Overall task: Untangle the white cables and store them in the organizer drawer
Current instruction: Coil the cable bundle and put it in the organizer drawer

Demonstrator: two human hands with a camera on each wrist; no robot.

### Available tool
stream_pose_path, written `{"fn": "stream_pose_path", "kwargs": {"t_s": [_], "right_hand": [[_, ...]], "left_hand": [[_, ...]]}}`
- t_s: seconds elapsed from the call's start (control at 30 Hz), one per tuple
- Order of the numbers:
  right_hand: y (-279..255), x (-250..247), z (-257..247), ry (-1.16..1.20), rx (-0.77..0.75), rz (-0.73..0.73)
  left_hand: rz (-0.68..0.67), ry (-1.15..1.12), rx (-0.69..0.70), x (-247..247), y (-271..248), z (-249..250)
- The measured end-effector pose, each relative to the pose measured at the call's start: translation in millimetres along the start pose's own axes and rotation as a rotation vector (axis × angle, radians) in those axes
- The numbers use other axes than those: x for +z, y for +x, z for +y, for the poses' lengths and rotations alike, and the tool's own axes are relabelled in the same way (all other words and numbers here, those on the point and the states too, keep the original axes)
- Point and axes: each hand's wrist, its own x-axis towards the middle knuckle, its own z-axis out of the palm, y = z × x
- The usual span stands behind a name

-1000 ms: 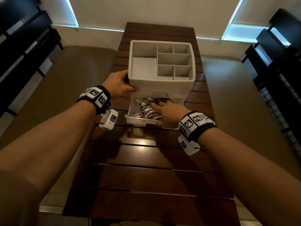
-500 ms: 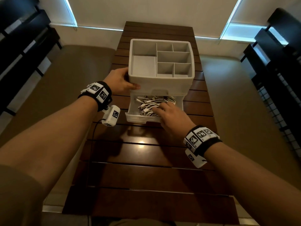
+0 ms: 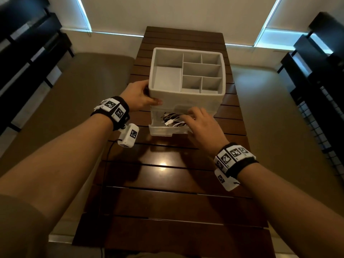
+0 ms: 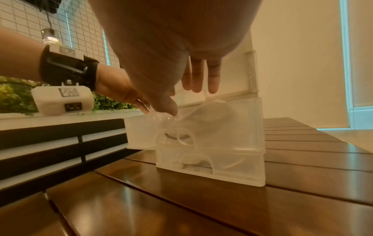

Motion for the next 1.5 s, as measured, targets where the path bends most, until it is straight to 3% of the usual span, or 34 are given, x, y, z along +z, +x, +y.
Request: {"fn": "stream_pose_path", "kwargs": {"t_s": [0.07,0.13,0.37,0.63,0.77,0.97,1.03,1.17,1.23,1.33,1.5], "right_hand": [[-2,4,0,0.054,0.064,-0.028],[-5,10,-2,0.114,0.104,-0.148],[30,7,-12,-0.006,0.158,-0.457],[-4,19,-10,-0.025,0.128,0.076],[1,16,-3,0.058,0.165,-0.067],[27,13,-12,-0.002,0.238,-0.234],[23,14,-13,-0.052,0.23,-0.147],[10,21,-14,-0.055,0.134,0.18],[11,25,-14,0.022,0.057,0.059],[19,21,-18,0.04,0.093,-0.164],[38,9,-18,0.004,0.156,-0.243]], "left_hand": [[0.008,-0.018,-0.002,2,1,0],[0.008,-0.034,-0.001,4,1,0],[0.002,-0.074,0.006,4,0,-2],[0.064,-0.08,0.019,10,-3,-11],[0.036,-0.087,0.018,9,-2,-6],[0.056,-0.092,0.012,11,-3,-6],[0.06,-0.092,0.009,11,-3,-7],[0.065,-0.098,-0.001,13,-1,-9],[0.063,-0.099,-0.002,14,-1,-8],[0.051,-0.105,-0.002,13,-1,-7],[0.053,-0.098,0.004,12,-3,-5]]}}
